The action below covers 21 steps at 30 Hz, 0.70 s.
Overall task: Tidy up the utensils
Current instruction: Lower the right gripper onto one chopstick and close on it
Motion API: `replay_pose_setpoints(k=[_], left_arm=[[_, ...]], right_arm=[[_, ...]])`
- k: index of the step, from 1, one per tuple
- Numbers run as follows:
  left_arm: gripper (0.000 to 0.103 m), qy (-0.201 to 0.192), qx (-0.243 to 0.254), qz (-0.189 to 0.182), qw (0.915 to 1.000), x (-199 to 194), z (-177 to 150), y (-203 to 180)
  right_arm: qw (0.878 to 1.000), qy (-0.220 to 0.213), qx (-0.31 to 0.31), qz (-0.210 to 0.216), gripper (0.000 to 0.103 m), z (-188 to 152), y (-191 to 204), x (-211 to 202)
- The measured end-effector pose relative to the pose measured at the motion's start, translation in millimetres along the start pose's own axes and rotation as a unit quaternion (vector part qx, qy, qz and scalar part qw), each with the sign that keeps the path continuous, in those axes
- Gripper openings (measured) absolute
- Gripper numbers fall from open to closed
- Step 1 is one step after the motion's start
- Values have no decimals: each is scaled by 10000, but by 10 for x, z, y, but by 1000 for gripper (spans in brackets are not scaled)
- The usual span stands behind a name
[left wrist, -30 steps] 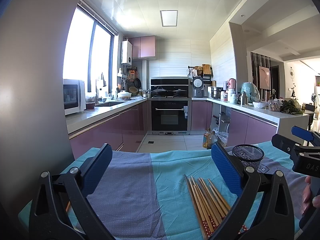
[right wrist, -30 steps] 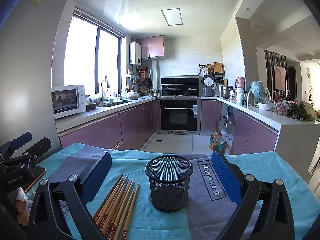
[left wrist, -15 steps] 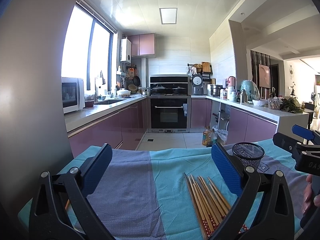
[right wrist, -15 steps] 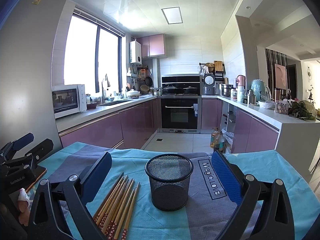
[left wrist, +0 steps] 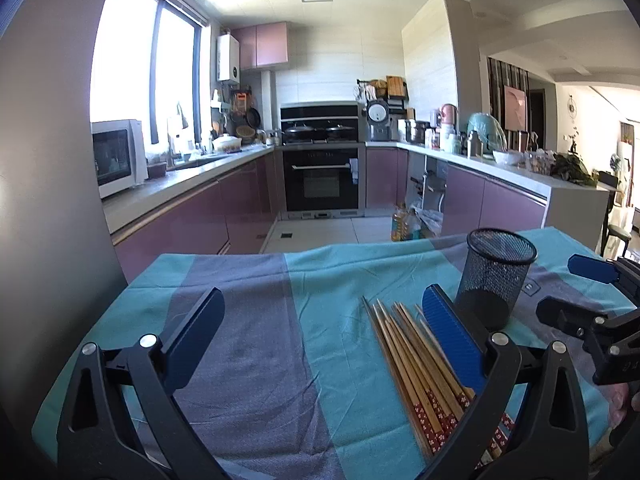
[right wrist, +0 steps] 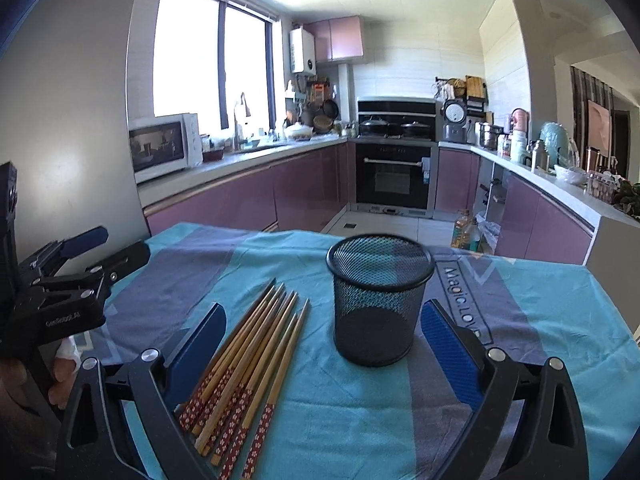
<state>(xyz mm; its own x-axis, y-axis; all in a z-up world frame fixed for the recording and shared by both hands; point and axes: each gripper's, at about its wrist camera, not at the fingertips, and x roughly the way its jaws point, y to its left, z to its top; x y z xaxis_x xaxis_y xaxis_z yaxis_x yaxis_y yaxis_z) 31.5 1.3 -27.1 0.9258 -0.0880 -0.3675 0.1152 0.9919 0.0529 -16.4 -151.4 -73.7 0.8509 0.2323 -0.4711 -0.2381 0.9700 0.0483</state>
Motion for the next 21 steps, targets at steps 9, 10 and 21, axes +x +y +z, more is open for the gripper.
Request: replay_pose_setpoints(k=[9,10,21], left_arm=[[93,962,413,-271,9941,477,-222,-120],[91,1067,470,-282,9928,529,-246,-149],[73,1961,869,-585,9750,1083,-510,-361]], right_arm=[[9924,1213,1,213,67,-172,57,457],[9915,1283,-3,232,66,-179,69,495],[9832,1808,-24,254,47,-216,114,765]])
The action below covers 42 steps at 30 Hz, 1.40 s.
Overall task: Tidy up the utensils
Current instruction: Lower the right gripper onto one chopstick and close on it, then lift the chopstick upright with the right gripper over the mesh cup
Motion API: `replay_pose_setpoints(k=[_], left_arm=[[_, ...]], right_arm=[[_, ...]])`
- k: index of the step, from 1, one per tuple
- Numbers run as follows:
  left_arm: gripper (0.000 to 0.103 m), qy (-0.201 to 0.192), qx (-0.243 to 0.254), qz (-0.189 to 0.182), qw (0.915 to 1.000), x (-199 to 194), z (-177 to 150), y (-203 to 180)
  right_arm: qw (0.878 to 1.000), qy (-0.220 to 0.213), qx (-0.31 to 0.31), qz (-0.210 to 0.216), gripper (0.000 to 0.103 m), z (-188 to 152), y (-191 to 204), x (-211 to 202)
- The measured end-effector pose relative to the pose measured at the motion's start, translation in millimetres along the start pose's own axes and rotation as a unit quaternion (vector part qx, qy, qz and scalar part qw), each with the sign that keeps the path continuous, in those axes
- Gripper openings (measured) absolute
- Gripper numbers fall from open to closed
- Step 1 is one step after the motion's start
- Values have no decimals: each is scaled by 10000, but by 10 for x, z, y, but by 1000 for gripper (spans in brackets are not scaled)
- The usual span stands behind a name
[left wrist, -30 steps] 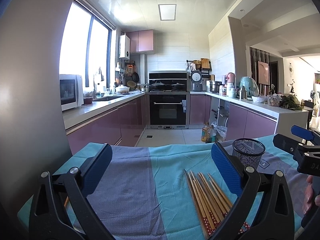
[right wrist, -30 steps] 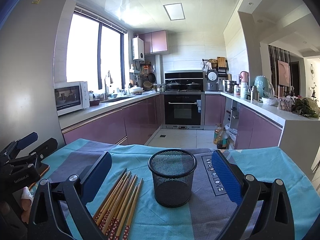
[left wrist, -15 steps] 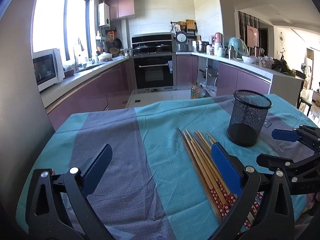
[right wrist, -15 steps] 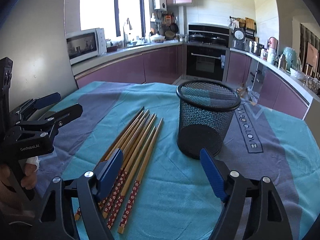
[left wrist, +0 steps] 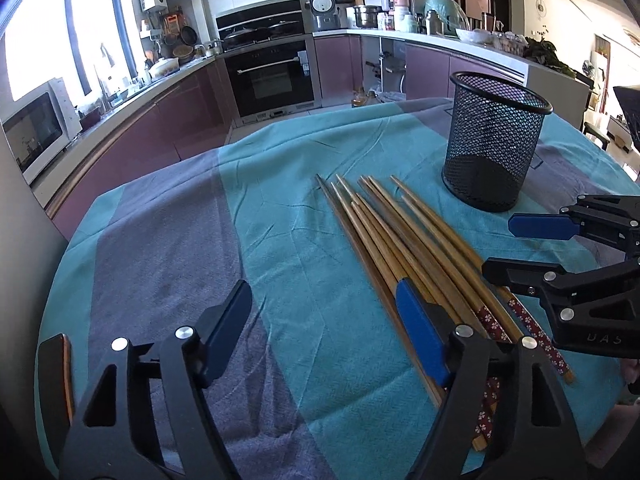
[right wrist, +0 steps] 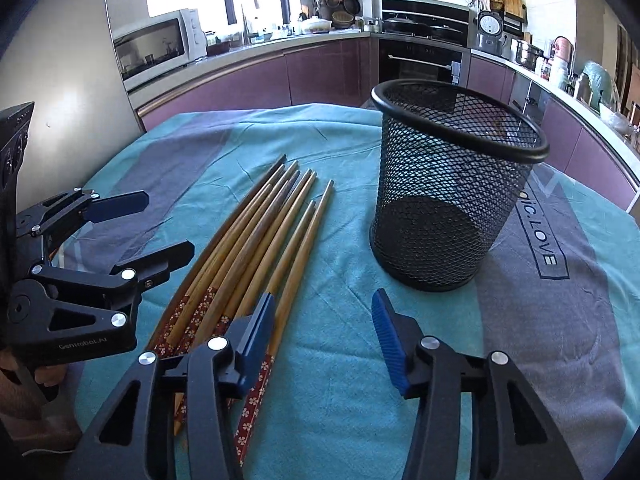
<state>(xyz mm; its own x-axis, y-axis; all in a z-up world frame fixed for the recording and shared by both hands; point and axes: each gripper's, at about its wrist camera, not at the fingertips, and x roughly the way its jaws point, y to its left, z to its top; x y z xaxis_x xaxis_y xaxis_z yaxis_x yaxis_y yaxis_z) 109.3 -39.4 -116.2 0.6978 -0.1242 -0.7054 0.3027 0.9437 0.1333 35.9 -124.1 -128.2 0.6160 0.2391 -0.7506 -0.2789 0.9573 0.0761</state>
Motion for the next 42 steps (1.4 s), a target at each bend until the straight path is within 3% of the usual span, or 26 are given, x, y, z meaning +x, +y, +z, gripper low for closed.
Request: replay_pose_setpoints(k=[6,17,23,29,36,42], left_arm=[[70,252,83,-130,9996,203,43,-4],[61,602,-179,-450,9970,419,184,92],[37,651,-227,-585,9959,533,306,73],[12,615,-388,-768,9944,509,326,17],[9,591,-522,-841,9933,396,245,51],[8,348,-659,-1069,9915,94,291,155]], right_arm=[[9999,123,-80,-66,36,19,-28,64],[9998,161,-79,-78,34,126,-21,185],[9997,193,60,109,11,161,-58,209],[9992,119,252,293,6,130,-120,155],[9979,-118,276,580,6,119,-152,-61],[9947,-565,269,811,6,166,-205,-389]])
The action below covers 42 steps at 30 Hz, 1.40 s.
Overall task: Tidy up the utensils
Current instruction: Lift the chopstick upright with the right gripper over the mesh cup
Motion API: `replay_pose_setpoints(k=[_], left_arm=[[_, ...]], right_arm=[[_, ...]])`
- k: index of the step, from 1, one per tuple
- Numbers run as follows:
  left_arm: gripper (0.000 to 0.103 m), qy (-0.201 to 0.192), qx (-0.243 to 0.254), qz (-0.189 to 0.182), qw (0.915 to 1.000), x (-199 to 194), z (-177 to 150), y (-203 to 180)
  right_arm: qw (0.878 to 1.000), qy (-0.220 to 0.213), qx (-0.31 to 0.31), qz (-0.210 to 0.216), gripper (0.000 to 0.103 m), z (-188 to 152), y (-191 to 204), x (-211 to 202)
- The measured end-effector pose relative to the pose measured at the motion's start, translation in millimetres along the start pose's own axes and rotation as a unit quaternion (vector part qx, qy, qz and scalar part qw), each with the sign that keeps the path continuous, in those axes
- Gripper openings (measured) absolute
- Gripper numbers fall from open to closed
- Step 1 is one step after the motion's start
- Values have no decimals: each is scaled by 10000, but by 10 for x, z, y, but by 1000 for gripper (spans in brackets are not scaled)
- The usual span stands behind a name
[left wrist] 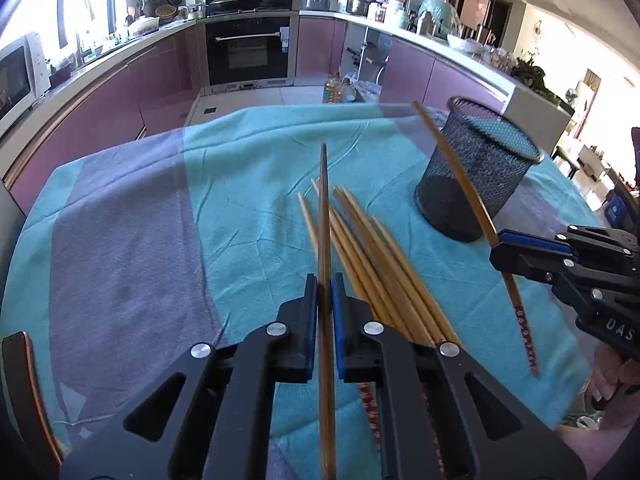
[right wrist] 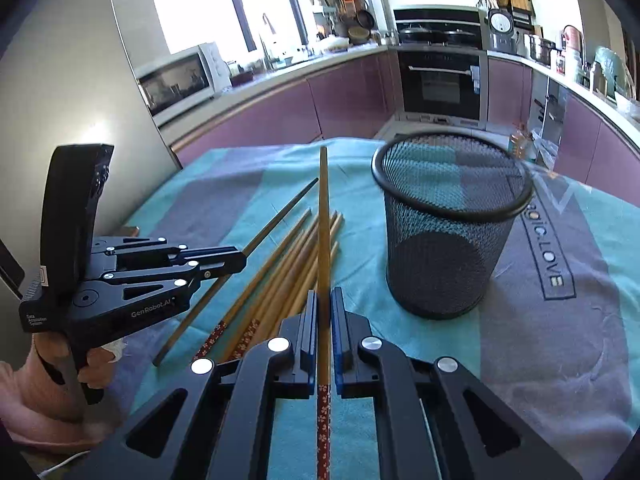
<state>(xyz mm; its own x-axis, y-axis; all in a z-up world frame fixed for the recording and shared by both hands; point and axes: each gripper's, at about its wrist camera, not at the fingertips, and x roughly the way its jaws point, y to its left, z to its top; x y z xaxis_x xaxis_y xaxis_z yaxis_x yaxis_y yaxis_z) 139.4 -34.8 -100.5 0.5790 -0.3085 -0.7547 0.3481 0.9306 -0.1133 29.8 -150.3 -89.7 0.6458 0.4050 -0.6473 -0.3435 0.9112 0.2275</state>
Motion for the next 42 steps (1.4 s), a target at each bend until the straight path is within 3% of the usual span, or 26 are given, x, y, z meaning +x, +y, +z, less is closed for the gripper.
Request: replay_pose_setpoints(k=[13,24,28,35,42], left_arm=[[8,-1064,183,-621,9922,-1049,336,-180],[8,-1942,91,-1301,9723,-1550,966,-513],[8,-2153,6,-1454,9657,-1509,1211,-712],[8,-2283,-252,-1449,9624,-1233,1471,-960],[8,-1910,-33,-1227,9739,-666,1379,-1163]], right_arm=[[9952,-978,-52,33,6,319,-110,-620],[9853,-1688,-203,-185,6,746,-272,-938],[9816,-1865,-182,-368,6,879,-388,-946],[9816,-1843,-1,-501,6,957,-592,-793],[9903,-1292,76,-507,6,901,-712,-428]])
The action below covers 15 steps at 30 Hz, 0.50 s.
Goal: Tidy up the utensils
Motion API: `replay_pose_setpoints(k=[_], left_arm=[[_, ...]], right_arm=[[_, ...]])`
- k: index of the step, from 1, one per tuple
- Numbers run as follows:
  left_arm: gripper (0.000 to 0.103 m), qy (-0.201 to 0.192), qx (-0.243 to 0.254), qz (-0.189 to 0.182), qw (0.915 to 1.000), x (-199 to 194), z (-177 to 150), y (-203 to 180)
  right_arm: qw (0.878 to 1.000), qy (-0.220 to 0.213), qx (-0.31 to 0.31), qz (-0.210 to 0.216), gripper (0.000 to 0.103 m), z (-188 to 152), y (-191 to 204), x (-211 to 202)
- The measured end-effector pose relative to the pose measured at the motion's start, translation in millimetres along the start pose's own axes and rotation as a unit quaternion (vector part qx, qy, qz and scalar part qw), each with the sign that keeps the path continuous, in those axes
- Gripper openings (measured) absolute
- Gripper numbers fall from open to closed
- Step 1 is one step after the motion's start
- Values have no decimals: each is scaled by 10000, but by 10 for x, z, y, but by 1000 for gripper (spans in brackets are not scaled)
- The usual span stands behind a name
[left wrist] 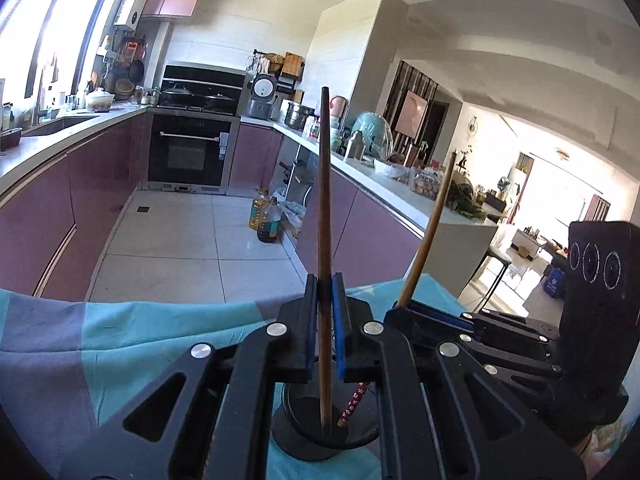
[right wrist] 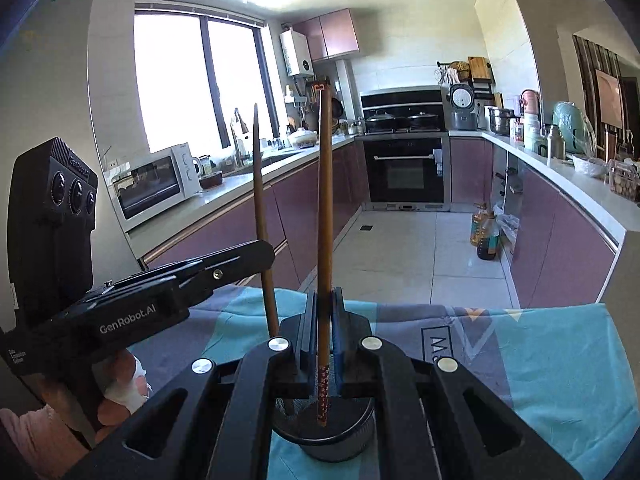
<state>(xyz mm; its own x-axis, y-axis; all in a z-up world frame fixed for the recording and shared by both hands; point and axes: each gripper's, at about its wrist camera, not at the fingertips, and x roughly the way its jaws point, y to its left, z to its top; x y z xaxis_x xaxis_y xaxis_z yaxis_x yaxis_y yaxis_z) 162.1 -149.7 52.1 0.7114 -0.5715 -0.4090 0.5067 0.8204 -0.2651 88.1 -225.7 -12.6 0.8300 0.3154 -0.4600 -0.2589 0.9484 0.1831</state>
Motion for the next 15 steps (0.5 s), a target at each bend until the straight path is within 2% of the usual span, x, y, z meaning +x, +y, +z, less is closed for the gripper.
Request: replay_pose_setpoints(k=[4,8,15], left_arm=[[8,416,25,44,9991,240,-223,6],[8,671,35,43,9977,457,-368,86],[8,843,168,81,9963,656,-442,166]], right_arm=[[9991,430,32,11,6,-110,-19,172],[9969,776,132,1,6,-167,-50,335],[9956,890,265,-105,8,-221,-52,416]])
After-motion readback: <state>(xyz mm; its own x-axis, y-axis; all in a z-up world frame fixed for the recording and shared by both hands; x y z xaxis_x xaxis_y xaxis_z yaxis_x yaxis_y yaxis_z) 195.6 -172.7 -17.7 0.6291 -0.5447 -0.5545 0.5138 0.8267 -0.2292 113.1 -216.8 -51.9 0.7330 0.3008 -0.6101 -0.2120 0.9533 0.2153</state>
